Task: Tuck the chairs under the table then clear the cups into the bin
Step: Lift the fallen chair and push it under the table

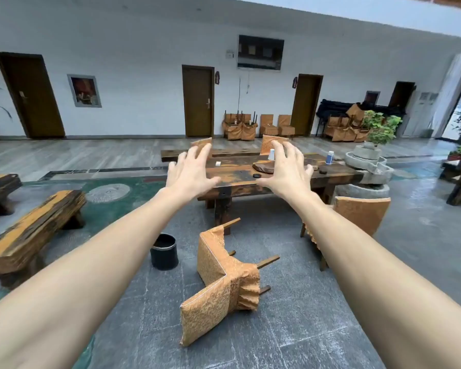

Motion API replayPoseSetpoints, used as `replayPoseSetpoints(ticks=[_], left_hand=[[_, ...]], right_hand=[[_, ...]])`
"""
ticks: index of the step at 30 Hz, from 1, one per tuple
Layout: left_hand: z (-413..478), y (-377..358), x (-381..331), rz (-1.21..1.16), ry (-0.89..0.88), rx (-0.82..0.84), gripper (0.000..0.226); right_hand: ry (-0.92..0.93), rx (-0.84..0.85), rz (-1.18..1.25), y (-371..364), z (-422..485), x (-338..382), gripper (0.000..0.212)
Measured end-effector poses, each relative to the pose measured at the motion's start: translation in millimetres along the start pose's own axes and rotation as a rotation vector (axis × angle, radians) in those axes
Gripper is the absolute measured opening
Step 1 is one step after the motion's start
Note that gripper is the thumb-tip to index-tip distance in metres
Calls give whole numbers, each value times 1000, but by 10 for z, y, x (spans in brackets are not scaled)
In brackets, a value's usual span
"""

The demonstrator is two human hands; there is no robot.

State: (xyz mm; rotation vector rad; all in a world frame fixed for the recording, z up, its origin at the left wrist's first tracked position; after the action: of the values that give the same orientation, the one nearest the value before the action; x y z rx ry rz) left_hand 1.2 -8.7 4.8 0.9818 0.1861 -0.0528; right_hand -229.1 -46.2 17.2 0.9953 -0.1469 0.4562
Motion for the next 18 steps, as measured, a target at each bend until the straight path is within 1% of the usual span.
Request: replayPoseSetpoints(ticks=[3, 10, 14, 18], left_hand=[[-120, -249, 179, 9, 53, 73, 90], [-257, -1035, 921, 7, 155, 212, 89], [-296, -1539, 1450, 3, 204, 269, 88], [-339, -2075, 1976, -29, 262, 377, 87]], right_hand=[[-1, 71, -13, -259, -64, -8, 103], [23, 202, -41, -1128, -39, 34, 103], [27, 275, -65, -1736, 25, 161, 106], [26, 346, -116, -2431, 90, 354, 105]])
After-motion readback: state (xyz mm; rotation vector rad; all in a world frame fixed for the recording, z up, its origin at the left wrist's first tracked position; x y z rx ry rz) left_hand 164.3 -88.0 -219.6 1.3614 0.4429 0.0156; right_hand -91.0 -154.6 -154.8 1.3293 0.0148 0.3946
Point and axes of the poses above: each hand's wrist, its own z-axis towards the middle knuckle, its own y-axis out of the back of the hand, x = y × z, the point moved 1 cm from there along z, towards the middle knuckle, and after that the axes turned 4 degrees about -x, right-handed, at the moved point
